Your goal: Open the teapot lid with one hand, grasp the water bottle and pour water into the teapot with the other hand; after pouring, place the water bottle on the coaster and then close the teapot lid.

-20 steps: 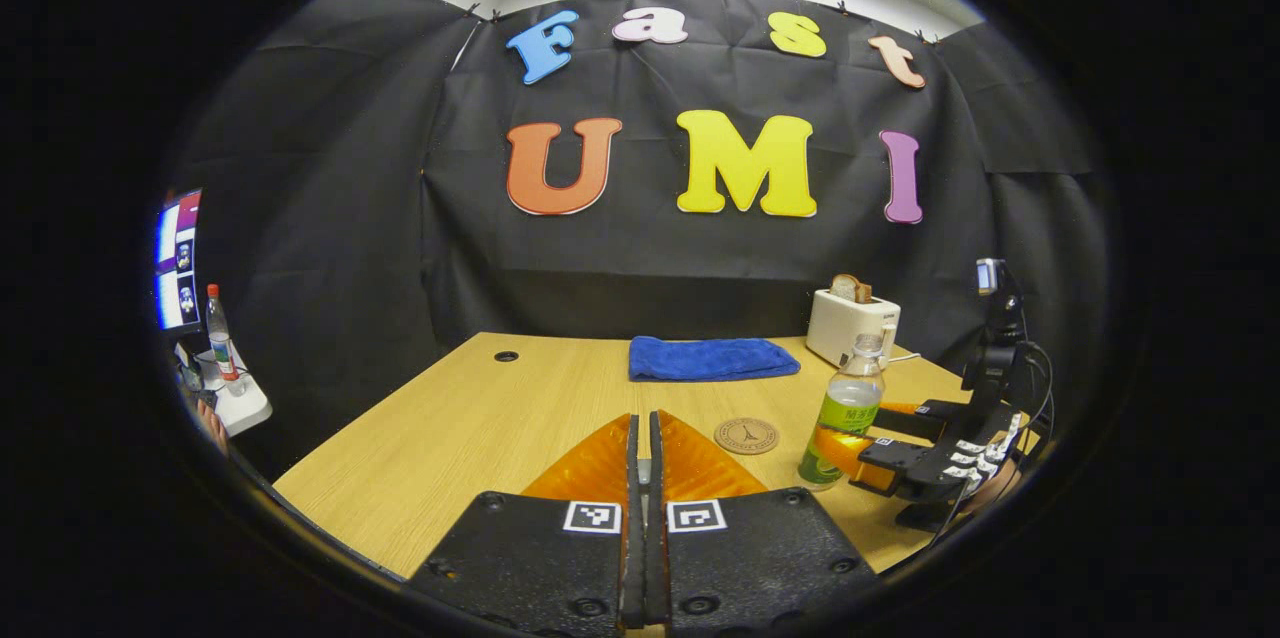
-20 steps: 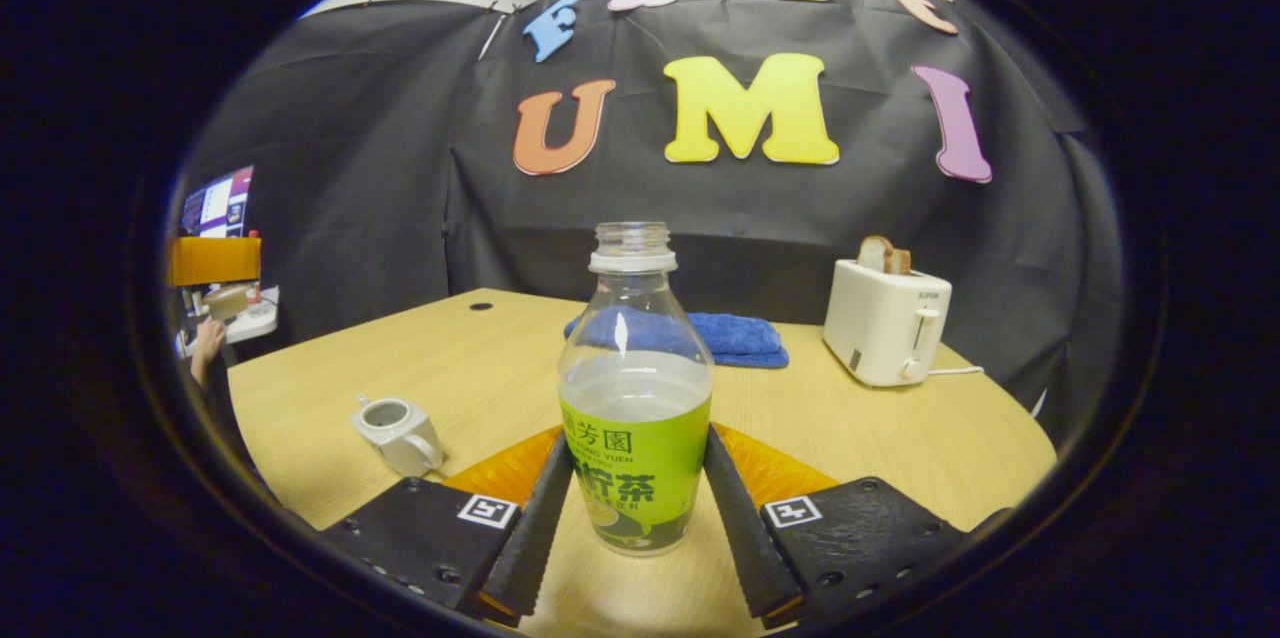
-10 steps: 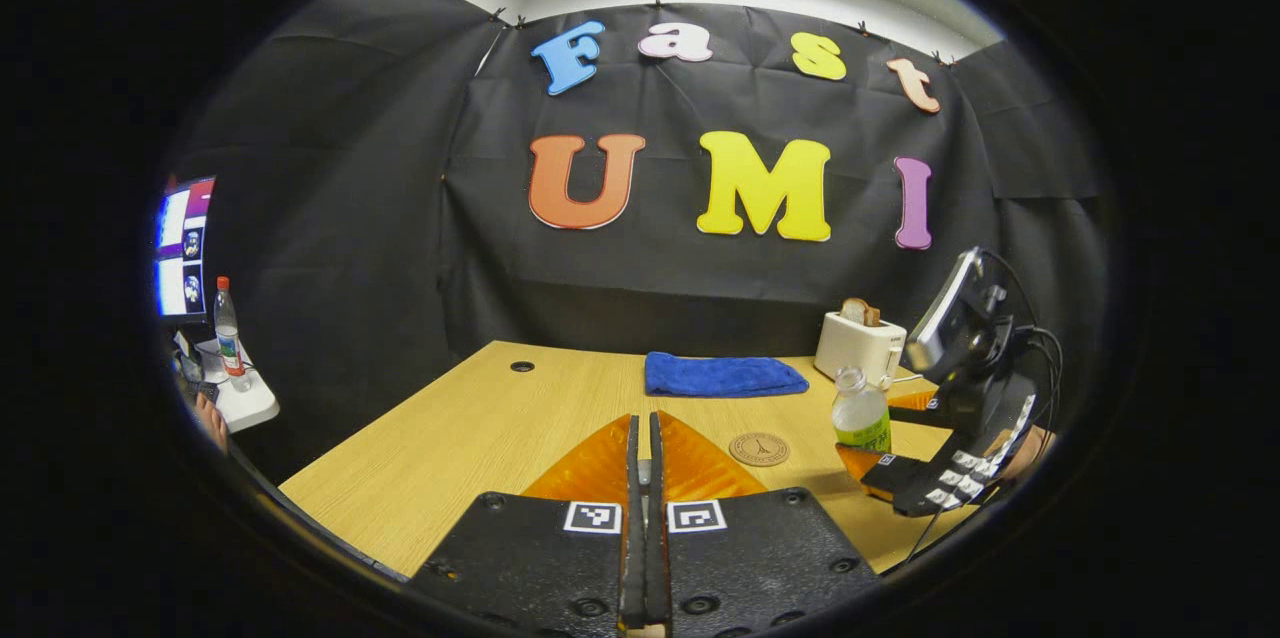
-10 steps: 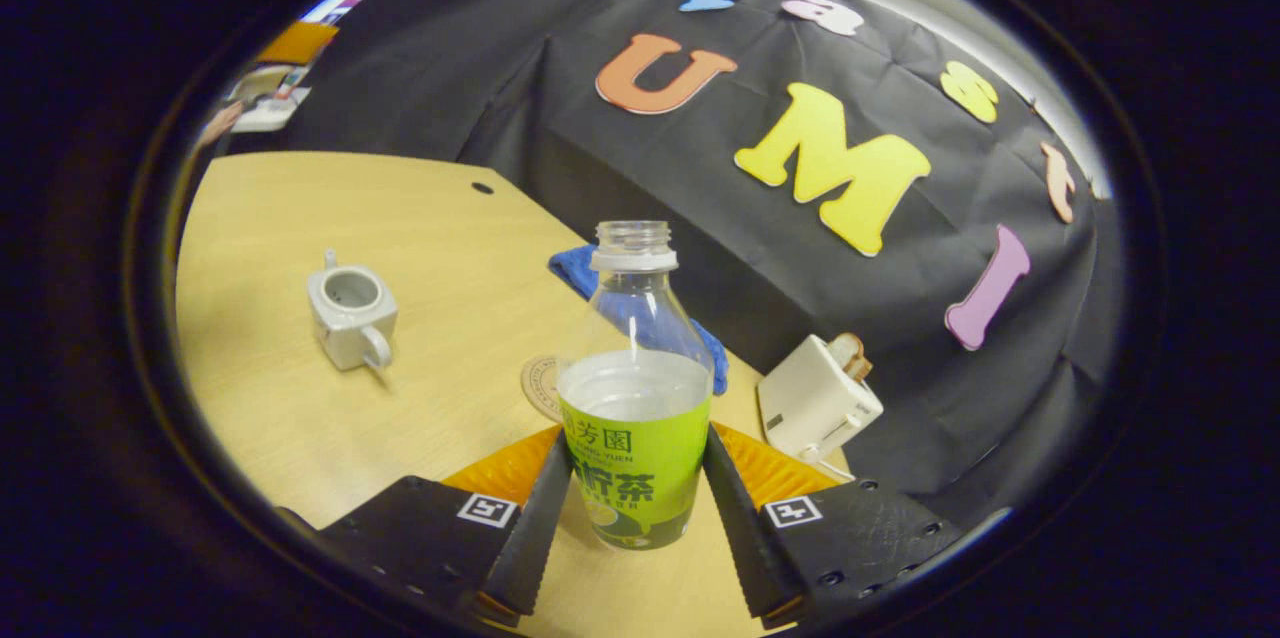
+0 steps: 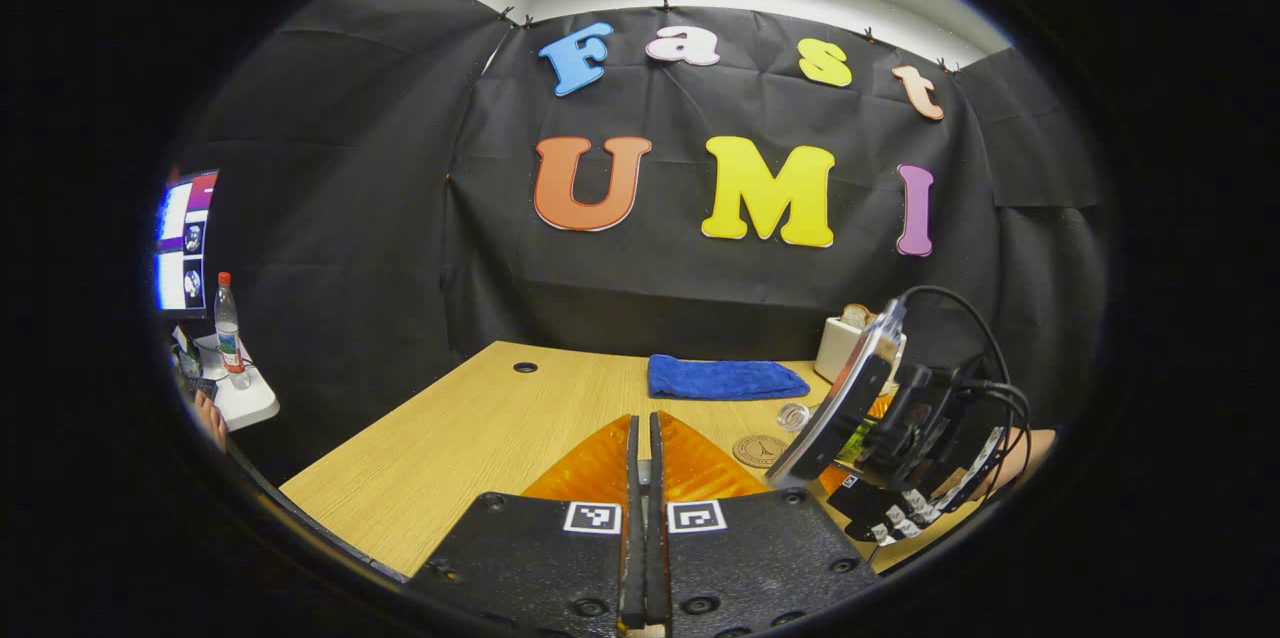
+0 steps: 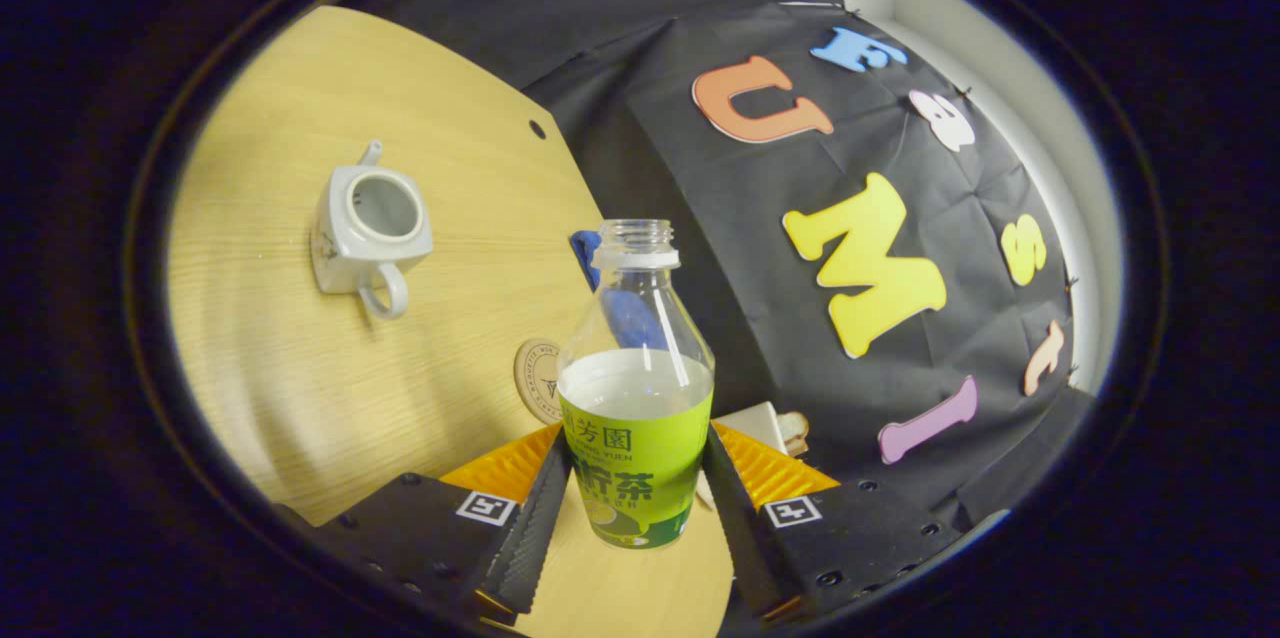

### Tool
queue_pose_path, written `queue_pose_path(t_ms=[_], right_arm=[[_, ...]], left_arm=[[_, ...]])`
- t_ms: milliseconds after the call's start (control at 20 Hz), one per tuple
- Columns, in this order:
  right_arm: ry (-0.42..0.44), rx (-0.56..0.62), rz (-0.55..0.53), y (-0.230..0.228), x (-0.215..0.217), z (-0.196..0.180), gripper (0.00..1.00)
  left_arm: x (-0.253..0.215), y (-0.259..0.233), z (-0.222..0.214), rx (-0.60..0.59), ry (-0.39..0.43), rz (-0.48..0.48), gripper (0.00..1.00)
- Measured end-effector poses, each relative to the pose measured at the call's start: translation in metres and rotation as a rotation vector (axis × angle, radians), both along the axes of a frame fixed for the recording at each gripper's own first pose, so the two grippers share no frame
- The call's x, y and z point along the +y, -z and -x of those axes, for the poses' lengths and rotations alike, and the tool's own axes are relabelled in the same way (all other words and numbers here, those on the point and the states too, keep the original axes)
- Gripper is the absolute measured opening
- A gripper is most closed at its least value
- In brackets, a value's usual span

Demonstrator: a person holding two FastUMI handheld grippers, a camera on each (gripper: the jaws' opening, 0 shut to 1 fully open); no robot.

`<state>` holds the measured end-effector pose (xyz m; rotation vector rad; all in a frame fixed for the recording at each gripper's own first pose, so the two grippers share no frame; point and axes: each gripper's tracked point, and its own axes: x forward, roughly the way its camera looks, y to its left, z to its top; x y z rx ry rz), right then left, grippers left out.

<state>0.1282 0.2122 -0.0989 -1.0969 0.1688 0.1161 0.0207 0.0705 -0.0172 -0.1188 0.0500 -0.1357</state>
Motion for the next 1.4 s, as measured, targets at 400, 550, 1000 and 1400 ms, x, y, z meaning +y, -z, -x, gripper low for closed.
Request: queue_pose_path(t_ms=[400,550,1000,1400], right_arm=[[-0.040,-0.150,0.344,0.005,0.020,-0.007,0.75],[-0.052,-0.207,0.449,0.003,0.029,-0.006,0.77],[-0.121,-0.436,0.716,-0.022,0.052,0.001,0.77],[-0.125,-0.626,0.870,-0.039,0.057,0.007,0.76]], left_arm=[[0.022,-0.002,0.002,-0.005,-0.019,0.041,0.03],[0.027,0.001,0.000,0.005,-0.026,0.053,0.03],[0.017,0.003,0.000,0.008,0.011,0.037,0.03],[0.017,0.006,-0.001,0.019,0.016,0.023,0.03]])
